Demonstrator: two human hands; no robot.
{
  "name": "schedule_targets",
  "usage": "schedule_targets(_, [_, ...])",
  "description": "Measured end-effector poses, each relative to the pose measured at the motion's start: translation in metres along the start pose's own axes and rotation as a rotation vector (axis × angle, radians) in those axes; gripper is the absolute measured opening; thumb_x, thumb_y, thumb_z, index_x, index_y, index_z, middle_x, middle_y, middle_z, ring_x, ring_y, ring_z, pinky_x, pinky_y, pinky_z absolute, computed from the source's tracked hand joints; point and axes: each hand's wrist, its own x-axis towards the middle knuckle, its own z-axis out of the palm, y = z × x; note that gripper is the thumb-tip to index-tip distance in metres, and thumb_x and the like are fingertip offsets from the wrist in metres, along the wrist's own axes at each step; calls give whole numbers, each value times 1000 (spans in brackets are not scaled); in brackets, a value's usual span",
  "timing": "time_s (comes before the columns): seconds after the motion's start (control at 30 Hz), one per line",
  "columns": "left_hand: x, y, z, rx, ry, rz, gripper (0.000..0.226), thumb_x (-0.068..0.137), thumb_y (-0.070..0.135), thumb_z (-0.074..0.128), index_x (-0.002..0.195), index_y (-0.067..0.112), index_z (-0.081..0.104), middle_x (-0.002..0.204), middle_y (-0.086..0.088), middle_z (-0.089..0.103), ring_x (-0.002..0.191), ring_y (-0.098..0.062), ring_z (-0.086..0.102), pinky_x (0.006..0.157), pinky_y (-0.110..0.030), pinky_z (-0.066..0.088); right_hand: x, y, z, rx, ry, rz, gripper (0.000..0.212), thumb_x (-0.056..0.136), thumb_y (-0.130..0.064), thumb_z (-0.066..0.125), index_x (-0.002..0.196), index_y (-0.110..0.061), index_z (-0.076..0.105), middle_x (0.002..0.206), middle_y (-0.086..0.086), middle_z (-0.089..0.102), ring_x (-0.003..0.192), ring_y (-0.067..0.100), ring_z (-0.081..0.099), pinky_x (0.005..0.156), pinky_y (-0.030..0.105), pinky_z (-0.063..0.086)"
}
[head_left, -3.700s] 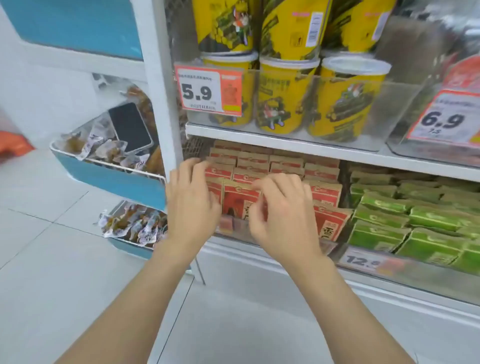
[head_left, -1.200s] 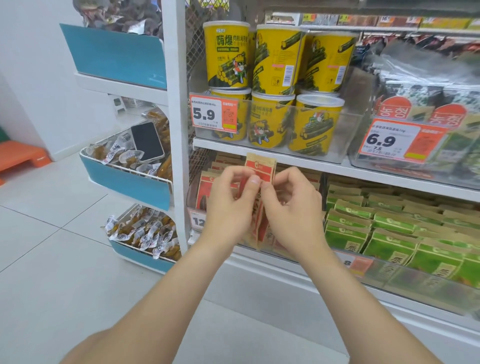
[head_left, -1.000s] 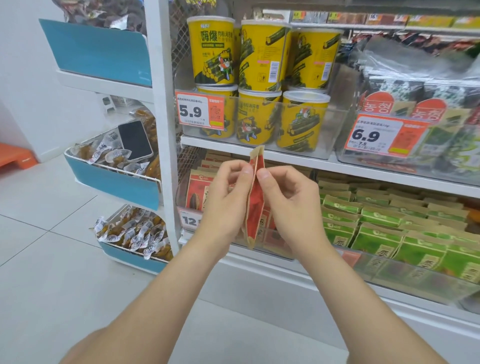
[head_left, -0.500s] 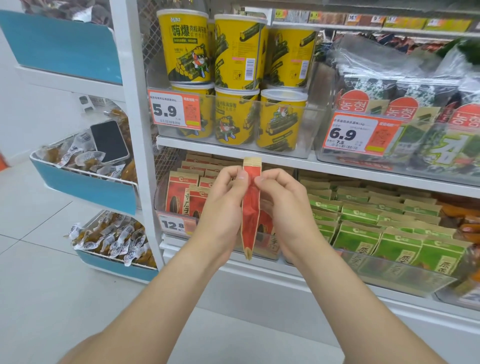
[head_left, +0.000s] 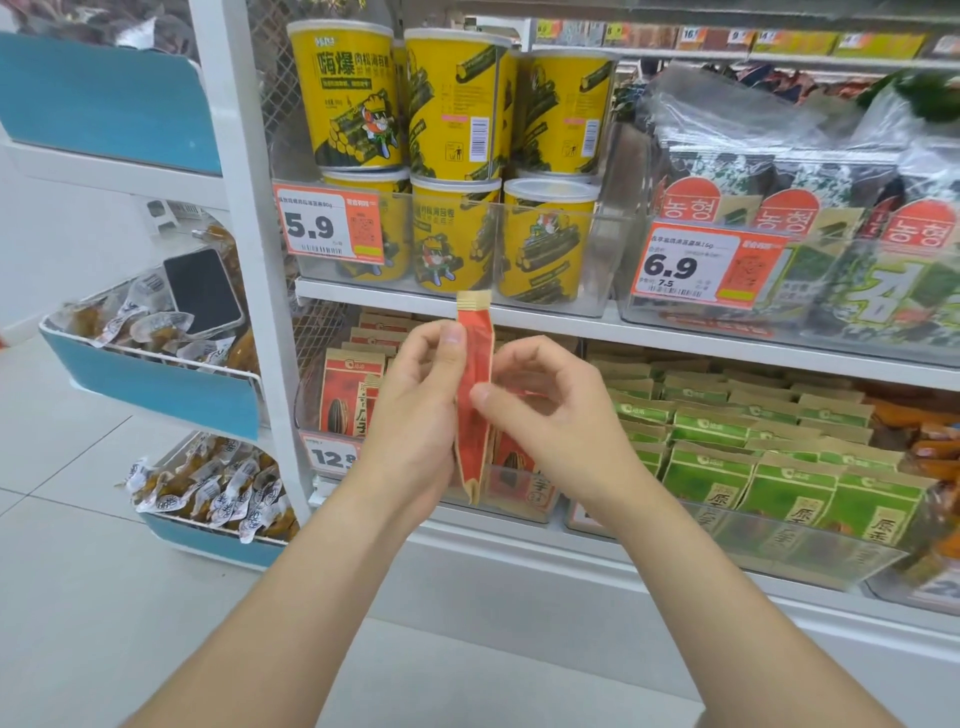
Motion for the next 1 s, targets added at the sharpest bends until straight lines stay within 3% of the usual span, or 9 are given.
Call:
schedule_targets(0.1, [5, 3, -9, -61, 33, 17, 21, 105, 38, 59, 107, 19, 67, 93, -8, 64, 80, -18, 58, 80, -36, 50, -4, 4, 4, -100, -64, 91, 30, 86, -40, 86, 106, -28, 67, 111, -7, 76, 105, 16, 74, 98, 48, 60])
schedule_targets(0.27, [0, 6, -21, 63, -100, 26, 5, 102, 17, 73, 103, 14, 77, 113, -4, 76, 99, -13, 72, 87, -36, 57, -1, -3, 4, 101, 119, -13, 13, 101, -16, 75, 95, -8, 66, 90, 6, 76, 80, 15, 69, 81, 41, 60])
schedule_targets(0.33, [-4, 3, -25, 120, -138, 5, 12, 88, 29, 85, 91, 19, 79, 109, -8, 74, 101, -20, 69, 92, -46, 53, 0, -4, 3, 164, 124, -11, 10, 103, -15, 72, 97, -8, 69, 87, 4, 78, 78, 13, 70, 76, 34, 59])
schedule_targets(0.53, [-7, 8, -28, 142, 48, -8, 17, 101, 22, 72, 85, 23, 67, 82, 1, 68, 78, -15, 62, 75, -37, 50, -3, -3, 17, 140, -59, 7, 24, 102, -1, 70, 124, -8, 74, 109, 4, 83, 102, 18, 79, 92, 36, 64])
schedule_targets(0.63, [-6, 16, -30, 99, 130, -14, 13, 110, 23, 58, 100, 14, 58, 75, -1, 67, 71, -17, 66, 70, -36, 53, -3, -5, 18, 42, -213, -25, 38, 100, -7, 74, 137, -19, 72, 126, -7, 78, 120, 10, 72, 103, 33, 58])
schedule_targets(0.7, [-6, 22, -31, 44, 130, 3, 14, 112, 26, 55, 112, 12, 54, 73, 1, 69, 70, -17, 70, 72, -36, 56, -3, -6, 16, 70, -272, 52, 39, 103, -15, 73, 140, -27, 69, 129, -8, 76, 121, 10, 70, 93, 29, 59])
schedule_targets(0.8, [-7, 29, -32, 24, 71, 19, 18, 111, 28, 57, 112, 10, 55, 83, -4, 72, 79, -18, 71, 77, -39, 58, -4, -6, 19, 112, -158, 129, 31, 98, -25, 79, 126, -21, 65, 118, 3, 79, 102, 18, 77, 81, 33, 60])
schedule_targets(0.93, [-10, 26, -38, 189, -42, 7, 20, 105, 24, 67, 105, 4, 66, 108, -20, 74, 96, -25, 73, 98, -46, 62, -2, -6, 20, 82, 36, -6, 31, 97, -31, 79, 95, -4, 64, 90, 4, 77, 77, 10, 69, 71, 25, 55])
schedule_targets(1.0, [-12, 25, -39, 261, -73, 39, 28, 102, 24, 72, 97, -3, 65, 104, -14, 75, 96, -24, 73, 101, -51, 61, -2, -7, 21, 77, 48, -56, 34, 97, -36, 76, 91, -3, 69, 86, 5, 77, 76, 11, 67, 70, 28, 56])
